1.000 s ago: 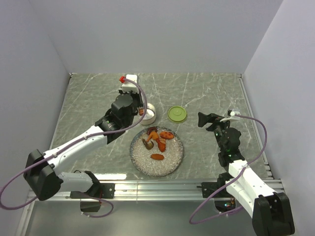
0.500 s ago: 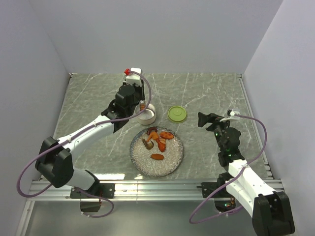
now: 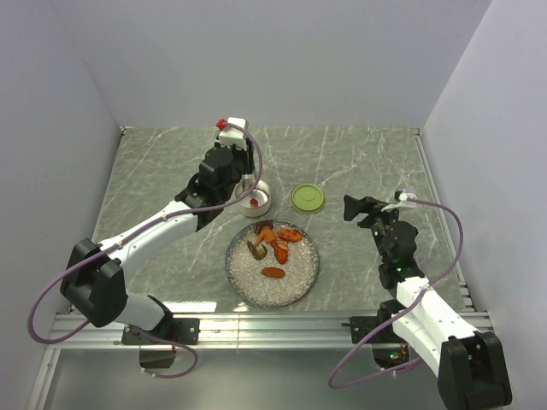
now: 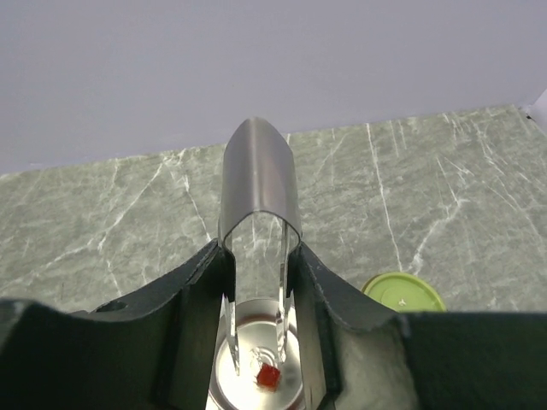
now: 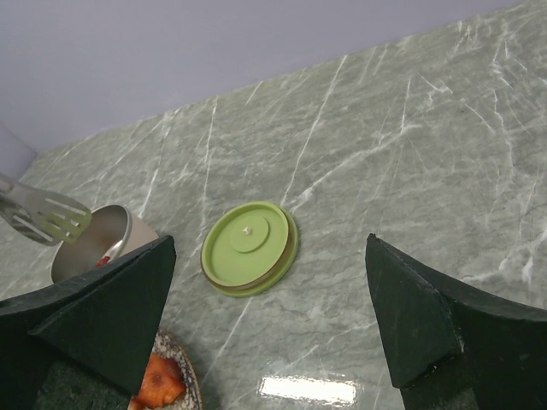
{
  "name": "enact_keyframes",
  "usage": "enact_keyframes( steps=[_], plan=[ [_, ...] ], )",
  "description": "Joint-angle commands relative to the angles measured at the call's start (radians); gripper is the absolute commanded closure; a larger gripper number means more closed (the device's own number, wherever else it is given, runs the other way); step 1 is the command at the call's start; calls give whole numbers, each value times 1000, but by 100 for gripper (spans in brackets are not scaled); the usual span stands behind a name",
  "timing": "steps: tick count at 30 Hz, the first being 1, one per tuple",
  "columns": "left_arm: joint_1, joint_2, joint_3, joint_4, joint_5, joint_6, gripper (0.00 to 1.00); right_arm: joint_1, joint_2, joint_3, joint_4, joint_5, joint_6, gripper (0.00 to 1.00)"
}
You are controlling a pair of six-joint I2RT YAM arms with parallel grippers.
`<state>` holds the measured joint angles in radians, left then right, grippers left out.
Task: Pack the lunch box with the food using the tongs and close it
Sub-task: Pick up the food using the clamp
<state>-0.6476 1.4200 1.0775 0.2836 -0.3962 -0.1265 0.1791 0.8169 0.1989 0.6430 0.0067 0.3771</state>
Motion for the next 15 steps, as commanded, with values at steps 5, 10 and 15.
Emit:
enact_keyframes(
  steps=[5,10,15],
  plan=[
    [-17,-180,-71,-7,8,-59,62,3,11,56,41,-2,-4,2],
    [-81,-265,-145,-40,-33,-64,62,2,4,54,40,-4,-6,2],
    [-132,-322,-229,-55,-18,-78,62,3,2,54,40,-4,-6,2]
  ],
)
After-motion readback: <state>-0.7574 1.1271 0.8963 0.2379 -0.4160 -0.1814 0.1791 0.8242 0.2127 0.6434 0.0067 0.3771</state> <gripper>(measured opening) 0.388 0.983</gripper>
